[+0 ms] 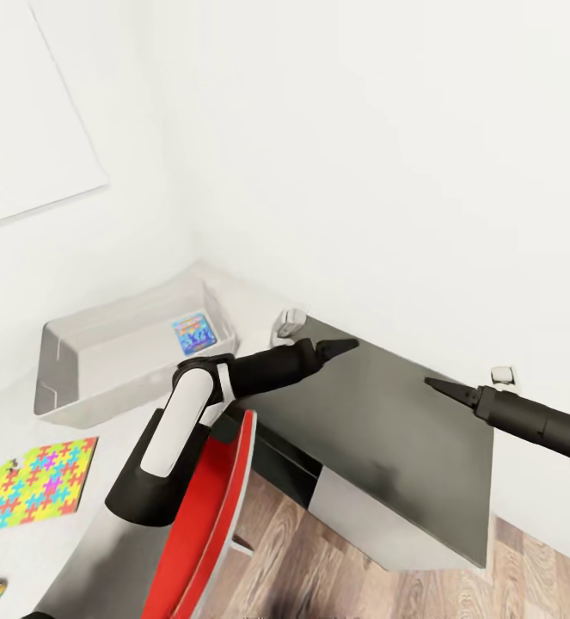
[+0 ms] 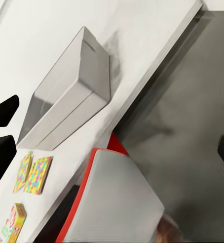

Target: Put all the toys in the child's room - the three board games (two on the bed and one on the table), the two jigsaw puzzles on the table, and the tennis ball on the table - inside the toy box on the table in the child's room.

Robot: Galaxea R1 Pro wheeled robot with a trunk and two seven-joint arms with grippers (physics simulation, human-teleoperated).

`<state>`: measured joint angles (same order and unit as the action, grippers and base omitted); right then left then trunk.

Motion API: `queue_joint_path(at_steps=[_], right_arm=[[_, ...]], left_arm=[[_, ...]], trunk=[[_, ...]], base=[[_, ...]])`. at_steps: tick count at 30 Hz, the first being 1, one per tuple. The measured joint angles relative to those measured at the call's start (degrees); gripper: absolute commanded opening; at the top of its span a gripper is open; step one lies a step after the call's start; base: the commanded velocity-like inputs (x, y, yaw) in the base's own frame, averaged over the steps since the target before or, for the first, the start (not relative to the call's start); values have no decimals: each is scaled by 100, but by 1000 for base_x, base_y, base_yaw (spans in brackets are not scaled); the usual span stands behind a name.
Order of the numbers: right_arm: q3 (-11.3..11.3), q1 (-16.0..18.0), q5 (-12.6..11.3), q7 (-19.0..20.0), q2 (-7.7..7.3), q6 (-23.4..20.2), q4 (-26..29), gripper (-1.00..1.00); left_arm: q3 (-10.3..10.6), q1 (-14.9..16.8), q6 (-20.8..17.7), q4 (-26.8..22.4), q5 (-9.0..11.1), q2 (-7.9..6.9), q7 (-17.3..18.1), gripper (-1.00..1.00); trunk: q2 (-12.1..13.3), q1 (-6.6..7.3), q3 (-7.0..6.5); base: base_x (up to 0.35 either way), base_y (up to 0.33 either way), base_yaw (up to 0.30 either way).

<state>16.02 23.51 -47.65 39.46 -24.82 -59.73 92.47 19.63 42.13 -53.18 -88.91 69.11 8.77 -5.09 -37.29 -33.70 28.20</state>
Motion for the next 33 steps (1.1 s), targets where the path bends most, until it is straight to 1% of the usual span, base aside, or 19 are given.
queue_joint_path(at_steps=[17, 23, 33], right_arm=[[1, 13, -1, -76, -29, 1, 0, 100], [0, 19, -1, -107, -35, 1, 0, 100], [1, 29, -2, -120, -44, 1, 0, 100]], left_arm=[[0, -7, 19, 4, 0, 0, 0, 100], [0, -7, 29, 7, 2, 0, 0, 100], [0, -7, 42, 14, -3, 0, 0, 100]], trunk=[[0, 0, -158], [0, 2, -213], [0, 2, -306]], base=[[-290, 0, -111], [-99, 0, -114], [-29, 0, -131]])
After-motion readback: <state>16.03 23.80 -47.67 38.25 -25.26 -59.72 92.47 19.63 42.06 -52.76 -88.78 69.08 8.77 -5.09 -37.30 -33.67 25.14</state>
